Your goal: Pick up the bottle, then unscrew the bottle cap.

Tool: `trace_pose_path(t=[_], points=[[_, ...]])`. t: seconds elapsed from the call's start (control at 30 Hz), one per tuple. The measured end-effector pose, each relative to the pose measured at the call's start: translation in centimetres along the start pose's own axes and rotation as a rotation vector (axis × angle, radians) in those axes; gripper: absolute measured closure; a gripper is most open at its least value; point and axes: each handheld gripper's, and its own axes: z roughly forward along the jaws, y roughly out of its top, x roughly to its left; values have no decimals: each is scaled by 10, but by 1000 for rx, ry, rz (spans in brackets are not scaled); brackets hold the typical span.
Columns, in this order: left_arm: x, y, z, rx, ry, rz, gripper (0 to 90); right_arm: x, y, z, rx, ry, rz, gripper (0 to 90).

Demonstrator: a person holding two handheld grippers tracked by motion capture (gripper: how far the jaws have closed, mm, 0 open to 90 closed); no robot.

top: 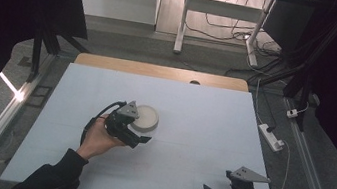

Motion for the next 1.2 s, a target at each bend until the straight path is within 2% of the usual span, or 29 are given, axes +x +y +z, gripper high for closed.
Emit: trace_pose_path(t=[0.6,0.77,0.97,1.2], points=[[-25,10,4,-8,-51,39,73,1,0,0,-2,-3,-10,0],[-27,11,5,-17,-51,41,73,1,0,0,-4,-6,-14,0],[-28,10,6,-15,-58,45,73,6,0,0,-4,-23,-52,0],[-29,7,9,-10,-51,46,73,5,0,-2,-18,-26,-42,0]])
